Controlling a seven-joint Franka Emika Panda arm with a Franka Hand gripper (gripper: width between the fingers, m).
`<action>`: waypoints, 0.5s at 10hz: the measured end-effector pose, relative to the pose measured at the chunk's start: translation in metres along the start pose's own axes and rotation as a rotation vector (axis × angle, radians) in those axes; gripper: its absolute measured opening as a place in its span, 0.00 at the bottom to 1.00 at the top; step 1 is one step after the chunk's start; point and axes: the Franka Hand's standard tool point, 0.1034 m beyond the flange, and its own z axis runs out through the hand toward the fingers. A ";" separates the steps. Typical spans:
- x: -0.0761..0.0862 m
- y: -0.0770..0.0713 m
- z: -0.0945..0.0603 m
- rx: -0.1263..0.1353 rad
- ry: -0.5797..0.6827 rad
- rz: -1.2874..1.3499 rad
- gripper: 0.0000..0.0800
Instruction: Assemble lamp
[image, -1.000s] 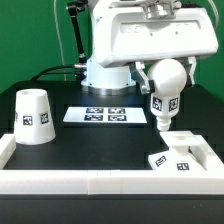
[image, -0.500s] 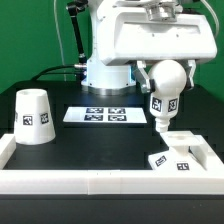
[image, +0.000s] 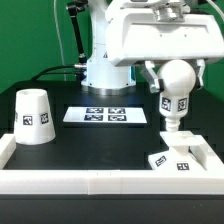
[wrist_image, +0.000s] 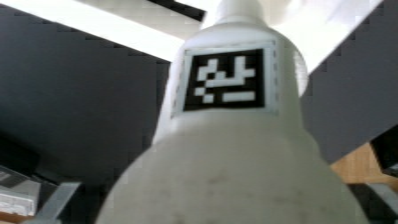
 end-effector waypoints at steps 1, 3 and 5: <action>-0.001 0.001 0.000 -0.001 -0.002 0.002 0.72; -0.001 0.002 0.001 -0.001 -0.002 0.003 0.72; -0.001 0.001 0.002 -0.008 0.008 0.002 0.72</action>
Offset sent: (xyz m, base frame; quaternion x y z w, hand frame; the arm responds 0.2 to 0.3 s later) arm 0.0000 0.0000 0.0000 0.0000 0.0000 0.0000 1.0000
